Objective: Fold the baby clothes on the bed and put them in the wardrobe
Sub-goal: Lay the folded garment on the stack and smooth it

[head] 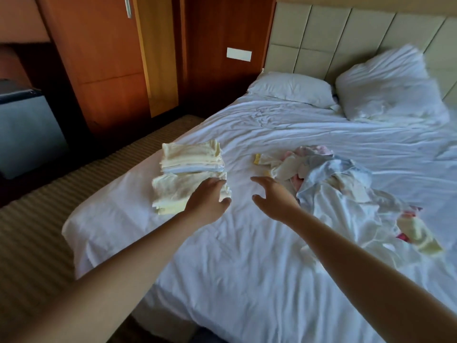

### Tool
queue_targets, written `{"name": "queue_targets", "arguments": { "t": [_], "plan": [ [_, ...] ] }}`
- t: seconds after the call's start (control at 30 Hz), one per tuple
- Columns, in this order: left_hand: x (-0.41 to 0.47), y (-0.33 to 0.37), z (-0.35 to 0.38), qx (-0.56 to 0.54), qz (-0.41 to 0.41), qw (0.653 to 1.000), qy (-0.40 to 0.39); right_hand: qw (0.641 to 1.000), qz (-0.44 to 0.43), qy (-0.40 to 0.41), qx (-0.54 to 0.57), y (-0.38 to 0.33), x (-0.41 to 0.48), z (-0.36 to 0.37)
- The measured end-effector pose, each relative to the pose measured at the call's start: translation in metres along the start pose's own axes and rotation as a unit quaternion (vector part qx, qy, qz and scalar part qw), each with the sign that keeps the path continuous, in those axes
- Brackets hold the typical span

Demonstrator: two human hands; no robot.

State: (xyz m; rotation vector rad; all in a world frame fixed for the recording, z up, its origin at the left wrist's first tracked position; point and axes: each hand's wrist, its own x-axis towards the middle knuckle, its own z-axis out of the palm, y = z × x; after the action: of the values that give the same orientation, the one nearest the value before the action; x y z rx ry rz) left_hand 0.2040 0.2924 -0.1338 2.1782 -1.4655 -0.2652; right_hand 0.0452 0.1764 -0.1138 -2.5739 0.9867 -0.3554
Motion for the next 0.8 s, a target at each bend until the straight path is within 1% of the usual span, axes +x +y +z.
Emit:
{"name": "queue_targets", "arguments": {
  "t": [0.1, 0.23, 0.33, 0.47, 0.63, 0.8],
  "plan": [
    [-0.027, 0.045, 0.007, -0.002, 0.02, 1.0, -0.024, 1.0, 0.012, 0.015, -0.021, 0.022, -0.052, -0.022],
    [-0.053, 0.105, 0.029, 0.015, 0.069, 0.996, -0.051, 0.999, 0.038, 0.025, -0.029, 0.059, -0.114, -0.044],
    [-0.065, 0.146, 0.052, 0.035, 0.101, 0.992, -0.073, 0.997, 0.067, 0.028, -0.03, 0.096, -0.154, -0.056],
    [-0.071, 0.192, 0.085, 0.03, 0.134, 0.984, -0.116, 0.991, 0.129, 0.017, -0.044, 0.147, -0.201, -0.069],
    [-0.064, 0.227, 0.132, 0.031, 0.148, 0.976, -0.158, 0.985, 0.171, 0.0, -0.025, 0.206, -0.235, -0.077],
    [-0.046, 0.24, 0.172, 0.04, 0.154, 0.968, -0.196, 0.98, 0.196, 0.005, -0.012, 0.242, -0.234, -0.077]
  ]
}}
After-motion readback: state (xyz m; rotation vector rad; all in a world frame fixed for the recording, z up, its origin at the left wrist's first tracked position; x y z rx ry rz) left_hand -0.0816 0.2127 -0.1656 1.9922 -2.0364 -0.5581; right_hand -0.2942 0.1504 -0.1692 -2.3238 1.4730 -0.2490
